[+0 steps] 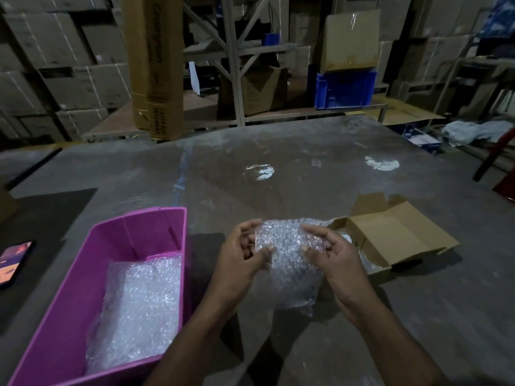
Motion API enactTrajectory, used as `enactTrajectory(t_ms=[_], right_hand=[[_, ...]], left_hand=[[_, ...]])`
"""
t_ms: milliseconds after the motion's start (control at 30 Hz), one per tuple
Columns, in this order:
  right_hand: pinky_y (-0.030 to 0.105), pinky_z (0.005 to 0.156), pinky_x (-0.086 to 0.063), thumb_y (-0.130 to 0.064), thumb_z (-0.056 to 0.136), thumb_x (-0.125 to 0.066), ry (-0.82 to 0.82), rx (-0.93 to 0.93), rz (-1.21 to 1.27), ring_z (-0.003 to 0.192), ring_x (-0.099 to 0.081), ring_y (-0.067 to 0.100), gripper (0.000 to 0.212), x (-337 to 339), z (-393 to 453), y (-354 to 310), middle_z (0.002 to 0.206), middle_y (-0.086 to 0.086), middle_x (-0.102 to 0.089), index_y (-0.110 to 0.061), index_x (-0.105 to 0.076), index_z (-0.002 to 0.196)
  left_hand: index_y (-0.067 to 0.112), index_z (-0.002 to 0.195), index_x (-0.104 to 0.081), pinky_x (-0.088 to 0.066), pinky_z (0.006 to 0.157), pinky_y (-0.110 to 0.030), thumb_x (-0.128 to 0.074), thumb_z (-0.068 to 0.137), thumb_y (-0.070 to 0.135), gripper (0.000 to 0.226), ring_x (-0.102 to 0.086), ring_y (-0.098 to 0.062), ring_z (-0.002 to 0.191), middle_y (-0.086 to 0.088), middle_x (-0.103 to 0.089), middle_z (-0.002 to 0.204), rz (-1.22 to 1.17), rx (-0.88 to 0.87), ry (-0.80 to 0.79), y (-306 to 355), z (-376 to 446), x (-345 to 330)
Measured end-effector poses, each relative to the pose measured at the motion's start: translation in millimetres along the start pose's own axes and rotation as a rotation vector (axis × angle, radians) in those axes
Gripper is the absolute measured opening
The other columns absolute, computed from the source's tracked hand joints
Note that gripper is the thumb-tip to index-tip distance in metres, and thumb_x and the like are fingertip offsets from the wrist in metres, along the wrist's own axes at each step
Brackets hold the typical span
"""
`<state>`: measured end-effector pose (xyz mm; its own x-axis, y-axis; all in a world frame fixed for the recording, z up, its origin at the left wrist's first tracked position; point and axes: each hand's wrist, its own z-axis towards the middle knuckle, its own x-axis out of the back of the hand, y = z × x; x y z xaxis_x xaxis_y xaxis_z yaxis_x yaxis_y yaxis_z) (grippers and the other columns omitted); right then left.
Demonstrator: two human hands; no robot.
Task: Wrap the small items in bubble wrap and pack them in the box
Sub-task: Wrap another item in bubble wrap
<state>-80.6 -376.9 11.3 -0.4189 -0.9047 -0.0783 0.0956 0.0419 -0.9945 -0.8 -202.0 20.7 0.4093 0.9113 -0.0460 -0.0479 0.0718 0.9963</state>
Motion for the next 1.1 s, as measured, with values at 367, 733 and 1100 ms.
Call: enactTrajectory(t_ms=[367, 733, 1100], right_hand=[[0.051, 0.103, -0.051, -0.055, 0.062, -0.091, 0.071, -0.109, 0.056, 0.121, -0.064, 0.022, 0.098, 15, 26, 15, 0.131, 0.008, -0.067, -0.042, -0.042, 0.145], [0.028, 0.088, -0.058, -0.01, 0.094, -0.068, -0.019, 0.05, -0.171, 0.104, -0.069, 0.001, 0.052, 5, 43, -4, 0.12, -0.01, -0.071, -0.034, -0.055, 0.139], [0.025, 0.086, -0.058, -0.007, 0.094, -0.067, -0.041, 0.104, -0.13, 0.103, -0.066, 0.003, 0.032, 11, 50, 3, 0.108, -0.007, -0.072, -0.027, -0.064, 0.119]], left_hand=[[0.014, 0.097, -0.074, -0.055, 0.07, -0.021, -0.067, 0.095, 0.013, 0.007, -0.071, -0.01, 0.085, 0.001, -0.077, 0.09, -0.016, 0.011, 0.029, -7, 15, -16], [0.01, 0.109, -0.071, -0.059, 0.075, -0.029, -0.055, 0.099, 0.034, 0.03, -0.071, -0.017, 0.089, -0.003, -0.076, 0.098, 0.0, 0.089, 0.003, -7, 31, -39], [0.007, 0.107, -0.07, -0.06, 0.08, -0.036, -0.064, 0.098, 0.018, 0.016, -0.074, -0.029, 0.098, -0.013, -0.076, 0.103, -0.085, 0.146, 0.208, -18, 27, -21]])
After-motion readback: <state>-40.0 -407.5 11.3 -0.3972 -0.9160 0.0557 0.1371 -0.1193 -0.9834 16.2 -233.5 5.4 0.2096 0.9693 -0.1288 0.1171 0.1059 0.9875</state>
